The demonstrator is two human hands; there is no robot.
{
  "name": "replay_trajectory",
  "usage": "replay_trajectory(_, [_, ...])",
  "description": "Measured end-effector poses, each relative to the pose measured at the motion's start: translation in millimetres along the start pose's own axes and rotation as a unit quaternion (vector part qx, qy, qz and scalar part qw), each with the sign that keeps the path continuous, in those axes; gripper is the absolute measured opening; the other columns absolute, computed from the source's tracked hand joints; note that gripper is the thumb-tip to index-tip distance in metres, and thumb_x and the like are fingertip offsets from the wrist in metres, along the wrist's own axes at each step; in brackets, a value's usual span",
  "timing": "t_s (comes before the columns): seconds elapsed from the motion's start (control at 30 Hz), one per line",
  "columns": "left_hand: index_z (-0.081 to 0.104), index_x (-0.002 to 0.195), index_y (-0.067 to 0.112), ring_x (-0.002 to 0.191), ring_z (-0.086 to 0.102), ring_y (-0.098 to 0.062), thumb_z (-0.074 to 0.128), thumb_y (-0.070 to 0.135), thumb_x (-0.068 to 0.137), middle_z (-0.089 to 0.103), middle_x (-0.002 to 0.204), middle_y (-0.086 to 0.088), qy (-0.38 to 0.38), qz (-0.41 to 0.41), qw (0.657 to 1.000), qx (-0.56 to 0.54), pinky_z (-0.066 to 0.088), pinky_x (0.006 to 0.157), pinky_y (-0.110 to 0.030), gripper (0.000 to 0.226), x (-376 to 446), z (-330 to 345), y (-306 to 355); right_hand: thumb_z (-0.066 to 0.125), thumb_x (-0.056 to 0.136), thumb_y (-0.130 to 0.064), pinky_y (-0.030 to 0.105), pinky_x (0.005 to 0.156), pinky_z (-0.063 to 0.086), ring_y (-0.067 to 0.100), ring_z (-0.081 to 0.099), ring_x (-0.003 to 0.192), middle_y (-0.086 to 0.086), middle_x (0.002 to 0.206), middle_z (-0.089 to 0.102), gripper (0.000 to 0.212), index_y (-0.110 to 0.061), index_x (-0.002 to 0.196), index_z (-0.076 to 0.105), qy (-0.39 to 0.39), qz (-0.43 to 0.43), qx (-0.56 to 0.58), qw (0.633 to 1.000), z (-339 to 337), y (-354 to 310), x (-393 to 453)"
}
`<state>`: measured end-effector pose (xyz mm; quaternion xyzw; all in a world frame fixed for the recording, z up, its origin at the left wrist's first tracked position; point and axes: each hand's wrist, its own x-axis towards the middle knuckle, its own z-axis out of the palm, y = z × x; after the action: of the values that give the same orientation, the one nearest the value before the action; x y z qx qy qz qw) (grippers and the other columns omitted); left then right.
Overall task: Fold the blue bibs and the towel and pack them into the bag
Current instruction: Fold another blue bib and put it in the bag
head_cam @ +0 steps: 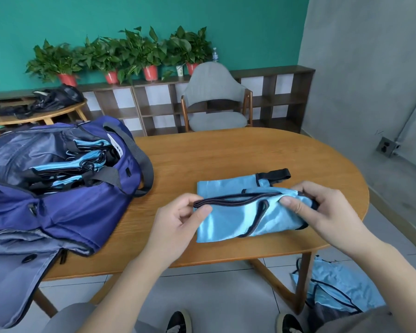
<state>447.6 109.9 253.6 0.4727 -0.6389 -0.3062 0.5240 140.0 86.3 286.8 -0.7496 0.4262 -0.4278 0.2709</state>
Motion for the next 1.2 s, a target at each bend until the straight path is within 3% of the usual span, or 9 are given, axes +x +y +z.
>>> replay_trajectory(0.13, [0.07, 0.101, 0.028, 0.065, 0.046, -0.019, 0.066, 0.054, 0.089, 0.059, 0.072, -0.026, 0.031, 0.01, 0.999, 0.031, 0.036, 0.065, -0.035, 0.029, 38, 3, -7, 0.071, 0.088, -0.04, 0.031, 0.055, 0.05, 0.012, 0.066, 0.065, 0.001, 0.075, 0.071, 0.023, -0.018, 0.085, 0.068, 0.019, 0.04, 0.035, 0.998, 7, 2, 38])
replay_trajectory(0.27, [0.064, 0.077, 0.031, 0.052, 0.033, -0.005, 0.069, 0.034, 0.095, 0.04, 0.048, 0.008, 0.056, 0.014, 0.991, 0.12, 0.026, 0.053, -0.025, 0.019, 80, 5, -14, 0.07, 0.089, -0.048, 0.035, 0.057, 0.052, 0.011, 0.066, 0.064, 0.001, 0.071, 0.069, 0.031, -0.018, 0.082, 0.066, 0.005, 0.075, -0.013, 0.997, 18, 21, 83])
replay_trajectory(0.37, [0.059, 0.07, 0.024, 0.051, 0.036, -0.007, 0.07, 0.033, 0.094, 0.042, 0.05, 0.004, 0.052, -0.004, 0.982, 0.183, 0.027, 0.052, -0.022, 0.028, 106, 7, -36, 0.066, 0.088, -0.057, 0.031, 0.052, 0.041, 0.008, 0.054, 0.054, 0.005, 0.062, 0.06, 0.042, -0.017, 0.078, 0.064, -0.007, 0.105, -0.091, 0.99, 25, 45, 107])
replay_trajectory(0.53, [0.067, 0.078, 0.023, 0.057, 0.054, -0.003, 0.069, 0.039, 0.093, 0.063, 0.061, 0.009, 0.03, -0.066, 0.968, 0.242, 0.037, 0.06, -0.023, 0.022, 117, 9, -79, 0.075, 0.089, -0.035, 0.049, 0.076, 0.057, 0.025, 0.073, 0.081, 0.008, 0.088, 0.075, 0.029, -0.007, 0.098, 0.07, -0.125, 0.214, -0.016, 0.969, 24, 76, 110])
replay_trajectory(0.73, [0.062, 0.077, 0.028, 0.059, 0.056, -0.007, 0.07, 0.039, 0.093, 0.061, 0.059, 0.009, 0.037, -0.062, 0.952, 0.296, 0.039, 0.058, -0.015, 0.021, 128, 10, -82, 0.07, 0.094, -0.037, 0.041, 0.079, 0.057, 0.018, 0.073, 0.083, 0.002, 0.09, 0.075, 0.023, -0.016, 0.103, 0.068, -0.104, 0.203, 0.007, 0.974, 26, 78, 119])
replay_trajectory(0.83, [0.067, 0.083, 0.028, 0.068, 0.056, -0.005, 0.074, 0.035, 0.089, 0.059, 0.072, 0.011, 0.037, -0.054, 0.945, 0.322, 0.044, 0.066, -0.022, 0.012, 125, 10, -84, 0.071, 0.093, -0.035, 0.037, 0.074, 0.058, 0.017, 0.074, 0.081, 0.001, 0.088, 0.076, 0.02, -0.016, 0.099, 0.069, -0.114, 0.21, 0.031, 0.97, 26, 75, 123])
replay_trajectory(1.0, [0.065, 0.111, 0.035, 0.099, 0.053, 0.009, 0.075, 0.029, 0.088, 0.054, 0.112, 0.018, 0.002, -0.07, 0.961, 0.267, 0.034, 0.08, 0.0, 0.027, 122, 6, -79, 0.074, 0.091, -0.034, 0.039, 0.078, 0.059, 0.023, 0.075, 0.082, 0.006, 0.088, 0.077, 0.029, -0.005, 0.094, 0.072, -0.155, 0.228, 0.049, 0.96, 25, 72, 122])
replay_trajectory(1.1, [0.064, 0.122, 0.042, 0.114, 0.052, 0.011, 0.071, 0.024, 0.092, 0.058, 0.12, 0.026, -0.044, -0.046, 0.969, 0.238, 0.034, 0.094, -0.007, 0.036, 119, 4, -77, 0.075, 0.089, -0.036, 0.039, 0.08, 0.06, 0.023, 0.076, 0.083, 0.005, 0.089, 0.078, 0.03, -0.007, 0.096, 0.075, -0.167, 0.248, 0.041, 0.953, 23, 72, 123])
replay_trajectory(1.2, [0.073, 0.108, 0.039, 0.113, 0.054, 0.004, 0.069, 0.027, 0.094, 0.065, 0.111, 0.025, -0.06, -0.018, 0.962, 0.266, 0.039, 0.102, -0.024, 0.019, 118, 5, -81, 0.074, 0.088, -0.044, 0.038, 0.074, 0.058, 0.021, 0.073, 0.08, 0.003, 0.085, 0.076, 0.033, -0.011, 0.093, 0.072, -0.131, 0.227, -0.046, 0.964, 25, 74, 124])
